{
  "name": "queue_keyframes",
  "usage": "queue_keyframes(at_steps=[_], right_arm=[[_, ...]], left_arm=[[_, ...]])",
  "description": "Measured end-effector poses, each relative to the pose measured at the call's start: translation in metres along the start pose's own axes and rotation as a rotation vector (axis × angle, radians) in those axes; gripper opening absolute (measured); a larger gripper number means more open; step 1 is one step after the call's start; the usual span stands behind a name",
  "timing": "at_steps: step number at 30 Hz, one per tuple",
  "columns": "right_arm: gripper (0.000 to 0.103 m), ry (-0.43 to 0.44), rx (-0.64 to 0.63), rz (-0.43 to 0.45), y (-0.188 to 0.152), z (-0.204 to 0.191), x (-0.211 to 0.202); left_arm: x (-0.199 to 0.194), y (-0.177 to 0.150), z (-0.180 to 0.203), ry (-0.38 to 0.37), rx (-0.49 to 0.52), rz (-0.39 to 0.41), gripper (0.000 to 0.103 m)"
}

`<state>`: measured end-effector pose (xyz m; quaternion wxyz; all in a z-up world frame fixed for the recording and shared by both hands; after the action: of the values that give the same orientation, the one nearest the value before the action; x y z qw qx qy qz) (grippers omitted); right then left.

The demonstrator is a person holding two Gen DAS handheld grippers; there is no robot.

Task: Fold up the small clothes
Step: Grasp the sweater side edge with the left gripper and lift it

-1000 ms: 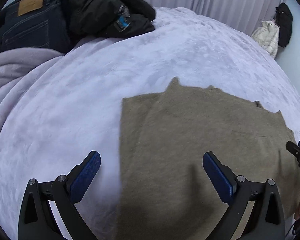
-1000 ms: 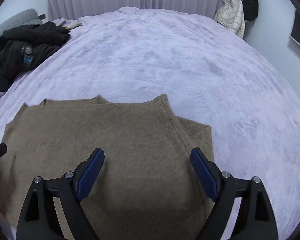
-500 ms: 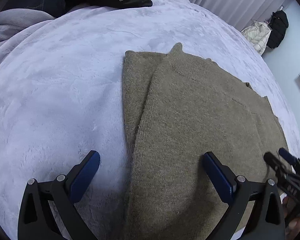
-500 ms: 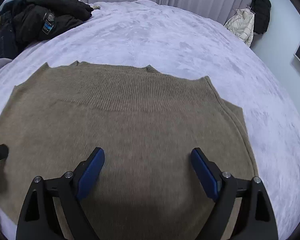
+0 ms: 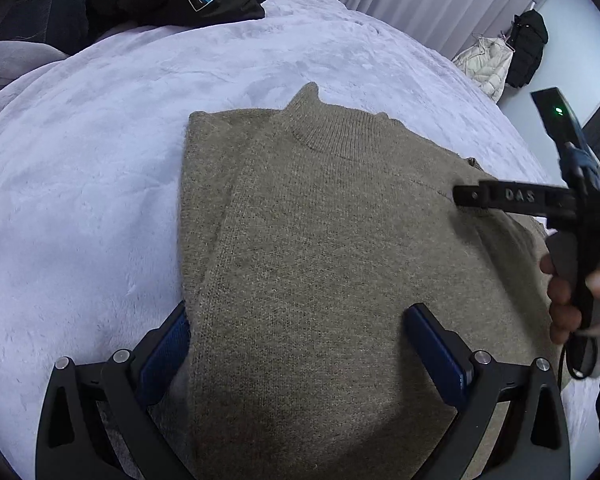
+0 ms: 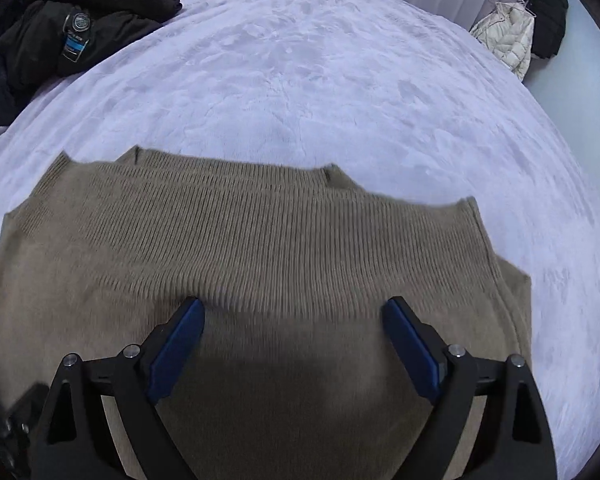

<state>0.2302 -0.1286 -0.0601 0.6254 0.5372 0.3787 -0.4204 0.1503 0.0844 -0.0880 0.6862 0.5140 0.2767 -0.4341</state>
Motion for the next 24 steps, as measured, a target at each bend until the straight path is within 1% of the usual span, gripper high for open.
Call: queue_keyframes(at_steps=[1,2,4,7,10,11,13,14,15,17,19,22,24], right_arm=[[0.100,0.010,0.014,-0.021,0.008,0.002,0.007],[0.102,0.020,0.028,-0.036,0.015,0.003,0.014],[0.102,0.017,0.031,-0.038,0.026,0.002,0.022],[0.103,-0.016,0.022,-0.030,0.034,0.000,0.031],[0.103,-0.046,0.034,-0.038,0.036,-0.001,0.028],[0.103,-0.053,0.058,-0.043,0.034,0.000,0.023],[0.103,-0.060,0.106,-0.035,0.022,0.003,0.008],[0.103,-0.065,0.106,-0.036,0.012,0.002,0.002],[0.103,-0.067,0.096,-0.037,0.001,0.000,-0.005],[0.103,-0.039,0.062,-0.008,-0.025,-0.009,-0.020],[0.103,-0.029,0.025,-0.001,-0.052,-0.015,-0.028],[0.103,-0.025,0.014,0.049,-0.083,-0.017,-0.044],[0.103,-0.002,0.022,0.075,-0.109,-0.016,-0.055]], left_arm=[[0.000,0.001,0.000,-0.006,-0.003,0.007,0.103],[0.000,0.001,0.000,-0.011,-0.004,0.015,0.103],[0.001,0.001,-0.001,-0.014,-0.003,0.023,0.103],[0.003,0.003,-0.002,-0.017,-0.012,0.015,0.103],[0.004,0.006,-0.005,-0.020,-0.040,-0.009,0.103],[0.005,0.007,-0.005,-0.021,-0.044,-0.019,0.103],[0.006,0.008,-0.005,-0.020,-0.047,-0.037,0.103],[0.007,0.008,-0.005,-0.018,-0.047,-0.045,0.103],[0.007,0.007,-0.004,-0.016,-0.046,-0.052,0.103],[0.007,0.008,-0.003,-0.011,-0.050,-0.062,0.103],[0.007,0.007,-0.001,0.005,-0.049,-0.069,0.102],[0.001,0.008,0.006,0.031,-0.026,-0.056,0.083],[-0.002,0.009,0.013,0.041,-0.010,-0.058,0.065]])
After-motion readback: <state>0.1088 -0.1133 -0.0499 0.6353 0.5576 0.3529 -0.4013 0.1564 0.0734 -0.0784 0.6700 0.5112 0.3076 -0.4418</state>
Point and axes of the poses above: each gripper's, at about its wrist camera, not at the fingertips, and x roughly the way its jaws point, z to its right, y to its top, the point moved 10 cm from there along x, roughly the way its jaws point, and after that the axes turned 2 degrees about -z, right-handed, at the moved point
